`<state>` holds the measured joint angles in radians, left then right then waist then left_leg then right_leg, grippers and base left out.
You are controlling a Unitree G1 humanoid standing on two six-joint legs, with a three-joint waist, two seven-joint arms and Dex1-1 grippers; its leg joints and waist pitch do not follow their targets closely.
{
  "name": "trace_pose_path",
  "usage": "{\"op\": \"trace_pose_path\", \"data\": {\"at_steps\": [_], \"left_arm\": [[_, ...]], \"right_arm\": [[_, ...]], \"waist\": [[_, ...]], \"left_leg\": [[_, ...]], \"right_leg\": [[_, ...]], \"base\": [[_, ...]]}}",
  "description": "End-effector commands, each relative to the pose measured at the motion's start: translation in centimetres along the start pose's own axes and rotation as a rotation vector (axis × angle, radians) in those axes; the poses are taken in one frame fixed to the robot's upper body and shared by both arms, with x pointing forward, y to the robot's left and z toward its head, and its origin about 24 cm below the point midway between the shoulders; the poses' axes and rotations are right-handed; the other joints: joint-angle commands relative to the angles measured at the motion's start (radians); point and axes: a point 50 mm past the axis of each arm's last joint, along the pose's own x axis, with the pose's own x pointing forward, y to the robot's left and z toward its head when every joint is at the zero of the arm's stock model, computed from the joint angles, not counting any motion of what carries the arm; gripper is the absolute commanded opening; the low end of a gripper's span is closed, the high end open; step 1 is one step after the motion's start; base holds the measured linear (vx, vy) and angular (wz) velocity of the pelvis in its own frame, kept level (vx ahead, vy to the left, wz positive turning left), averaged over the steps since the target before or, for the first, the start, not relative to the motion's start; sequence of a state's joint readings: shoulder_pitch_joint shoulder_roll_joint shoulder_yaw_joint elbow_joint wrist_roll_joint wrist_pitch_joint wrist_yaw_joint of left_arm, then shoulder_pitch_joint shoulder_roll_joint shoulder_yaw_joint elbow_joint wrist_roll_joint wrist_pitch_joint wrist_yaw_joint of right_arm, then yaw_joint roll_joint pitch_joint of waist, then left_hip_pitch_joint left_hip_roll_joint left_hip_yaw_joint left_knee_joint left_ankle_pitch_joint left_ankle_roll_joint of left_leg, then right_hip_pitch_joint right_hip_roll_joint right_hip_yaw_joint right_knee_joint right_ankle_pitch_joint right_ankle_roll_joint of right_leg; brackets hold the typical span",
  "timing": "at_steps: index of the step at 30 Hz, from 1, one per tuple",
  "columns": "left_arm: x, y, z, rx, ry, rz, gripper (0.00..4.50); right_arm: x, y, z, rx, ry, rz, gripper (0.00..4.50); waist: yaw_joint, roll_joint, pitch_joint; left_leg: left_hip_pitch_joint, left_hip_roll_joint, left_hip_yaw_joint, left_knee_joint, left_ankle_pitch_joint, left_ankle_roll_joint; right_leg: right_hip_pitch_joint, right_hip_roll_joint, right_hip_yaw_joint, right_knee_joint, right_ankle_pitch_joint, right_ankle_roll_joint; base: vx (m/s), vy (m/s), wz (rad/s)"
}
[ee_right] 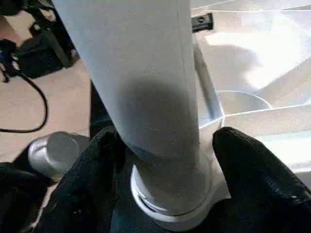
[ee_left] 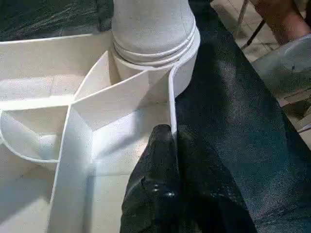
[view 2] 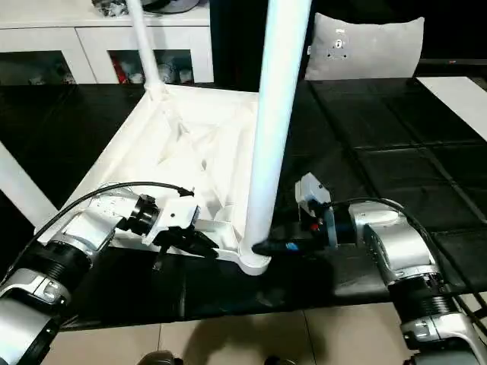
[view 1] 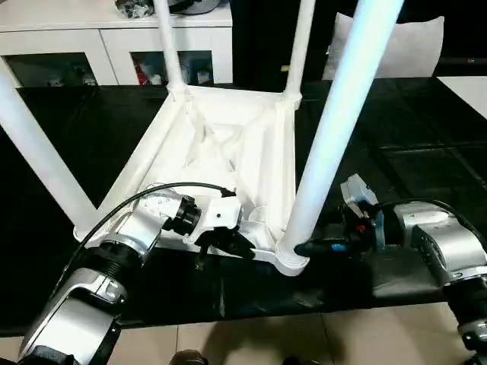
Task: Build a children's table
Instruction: Rotate leg to tighten
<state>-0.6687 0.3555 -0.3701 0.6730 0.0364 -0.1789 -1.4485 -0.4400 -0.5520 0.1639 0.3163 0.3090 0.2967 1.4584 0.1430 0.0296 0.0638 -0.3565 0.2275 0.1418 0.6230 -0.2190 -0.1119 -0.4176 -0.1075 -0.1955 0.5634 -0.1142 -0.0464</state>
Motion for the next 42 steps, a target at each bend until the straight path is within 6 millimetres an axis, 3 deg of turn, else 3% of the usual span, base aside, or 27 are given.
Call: {"op": "trace_pose_path", "data": {"at_steps": [1,8,12,16,18,21,23,25,26,27,28,31,32,33,37,40,41,42], "left_arm": [[-0.3,0.7,1.8,0.105,-0.003,-0.023,0.00],[-0.4,0.8,1.7,0.102,0.000,-0.018,0.00],[-0.5,0.9,1.5,0.058,-0.023,0.016,0.00],[-0.4,1.6,1.6,-0.026,-0.038,0.125,0.00],[0.0,2.1,2.0,-0.081,-0.067,0.191,0.00],[0.7,2.8,2.6,-0.133,-0.086,0.283,0.00],[1.3,3.2,3.1,-0.167,-0.099,0.344,0.00],[1.9,3.6,3.6,-0.197,-0.103,0.406,0.00],[2.1,3.9,3.8,-0.212,-0.110,0.438,0.00],[2.3,4.1,4.2,-0.232,-0.123,0.471,0.00],[2.5,4.4,4.4,-0.246,-0.133,0.496,0.00],[2.8,4.8,5.1,-0.257,-0.148,0.554,0.00],[3.0,4.9,5.5,-0.261,-0.163,0.566,0.00],[3.1,4.9,5.6,-0.257,-0.169,0.575,0.00],[3.0,4.8,5.6,-0.244,-0.164,0.581,0.00],[2.5,4.7,5.1,-0.236,-0.149,0.580,0.00],[2.4,4.6,4.9,-0.235,-0.145,0.579,0.00],[2.1,4.5,4.5,-0.227,-0.143,0.567,0.00]], "right_arm": [[0.0,0.0,0.8,-0.026,-0.002,0.034,2.75],[0.6,-0.5,0.4,-0.009,-0.003,0.044,2.08],[1.1,-0.7,-0.2,0.037,-0.038,0.043,1.96],[2.1,-1.0,-0.7,0.091,-0.083,-0.048,1.93],[3.0,-1.7,-0.8,0.106,-0.090,-0.186,1.93],[4.0,-2.8,-0.3,0.134,-0.100,-0.389,1.93],[5.4,-3.4,0.5,0.163,-0.104,-0.514,1.92],[6.6,-4.0,1.5,0.201,-0.122,-0.646,1.91],[7.0,-4.3,1.8,0.203,-0.126,-0.702,1.90],[7.4,-4.6,2.1,0.218,-0.131,-0.751,1.90],[7.7,-4.8,2.3,0.227,-0.134,-0.786,1.90],[8.0,-5.2,2.8,0.214,-0.139,-0.860,1.90],[8.2,-5.3,3.1,0.179,-0.154,-0.860,2.25],[8.1,-5.2,3.4,0.154,-0.164,-0.860,2.59],[7.6,-4.9,3.8,0.143,-0.208,-0.868,2.82],[6.5,-4.5,3.9,0.112,-0.240,-0.837,3.12],[6.2,-4.4,3.8,0.103,-0.244,-0.826,3.12],[5.5,-4.1,3.6,0.094,-0.254,-0.794,3.20]], "waist": [[-0.008,-0.016,-0.095],[-0.009,-0.014,-0.096],[-0.013,-0.015,-0.094],[-0.018,-0.012,-0.090],[-0.023,-0.015,-0.086],[-0.061,-0.014,-0.083],[-0.083,-0.012,-0.085],[-0.116,-0.007,-0.084],[-0.132,-0.003,-0.089],[-0.149,0.002,-0.087],[-0.154,0.006,-0.087],[-0.169,0.002,-0.089],[-0.169,0.003,-0.091],[-0.164,0.003,-0.095],[-0.143,0.000,-0.108],[-0.117,-0.009,-0.119],[-0.117,-0.009,-0.119],[-0.100,-0.009,-0.114]], "left_leg": [[-0.002,0.008,0.021,-0.070,-0.086,0.089],[-0.002,0.007,0.022,-0.070,-0.084,0.088],[-0.001,0.007,0.022,-0.071,-0.101,0.082],[0.004,0.003,0.024,-0.071,-0.118,0.068],[0.007,-0.001,0.024,-0.070,-0.136,0.059],[0.000,-0.010,0.018,-0.066,-0.168,0.030],[-0.004,-0.011,0.014,-0.064,-0.187,0.037],[-0.004,-0.010,0.010,-0.061,-0.211,0.032],[-0.014,-0.006,0.004,-0.062,-0.217,0.030],[-0.009,-0.002,0.004,-0.061,-0.228,0.038],[-0.004,0.000,0.004,-0.061,-0.236,0.041],[-0.002,-0.003,0.006,-0.063,-0.230,0.049],[-0.006,-0.004,0.006,-0.064,-0.209,0.056],[-0.008,-0.003,0.007,-0.065,-0.179,0.063],[-0.016,0.003,0.006,-0.062,-0.018,0.098],[-0.028,-0.003,0.009,-0.043,0.160,0.174],[-0.028,-0.003,0.009,-0.043,0.160,0.174],[-0.027,-0.010,0.016,-0.041,0.138,0.197]], "right_leg": [[0.076,-0.047,0.058,-0.066,-0.409,-0.055],[0.075,-0.048,0.057,-0.066,-0.414,-0.059],[0.075,-0.048,0.055,-0.070,-0.438,-0.050],[0.072,-0.046,0.051,-0.077,-0.477,-0.035],[0.071,-0.045,0.045,-0.088,-0.519,-0.016],[0.078,-0.041,0.023,-0.104,-0.571,0.035],[0.086,-0.041,0.011,-0.111,-0.567,0.060],[0.086,-0.039,-0.002,-0.120,-0.566,0.064],[0.099,-0.041,-0.010,-0.119,-0.554,0.077],[0.094,-0.044,-0.011,-0.124,-0.543,0.075],[0.092,-0.045,-0.013,-0.126,-0.538,0.069],[0.091,-0.047,-0.007,-0.121,-0.499,0.045],[0.093,-0.050,-0.001,-0.115,-0.474,0.029],[0.094,-0.053,0.007,-0.105,-0.438,0.008],[0.093,-0.053,0.034,-0.059,-0.251,-0.089],[0.088,-0.049,0.053,-0.007,-0.022,-0.163],[0.088,-0.049,0.053,-0.007,-0.022,-0.163],[0.083,-0.047,0.056,-0.008,-0.034,-0.168]], "base": [[0.000,0.000,0.00],[0.000,0.000,0.00],[0.000,0.000,0.00],[0.000,0.000,0.00],[0.000,0.000,0.00],[0.000,0.000,0.00],[0.000,0.000,0.00],[0.000,0.000,0.00],[0.000,0.000,0.00],[0.000,0.000,0.00],[0.000,0.000,0.00],[0.000,0.000,0.00],[0.000,0.000,0.00],[0.000,0.000,0.00],[0.026,-0.007,0.02],[0.000,0.000,0.00],[0.000,0.000,0.00],[0.000,0.000,0.00]]}}
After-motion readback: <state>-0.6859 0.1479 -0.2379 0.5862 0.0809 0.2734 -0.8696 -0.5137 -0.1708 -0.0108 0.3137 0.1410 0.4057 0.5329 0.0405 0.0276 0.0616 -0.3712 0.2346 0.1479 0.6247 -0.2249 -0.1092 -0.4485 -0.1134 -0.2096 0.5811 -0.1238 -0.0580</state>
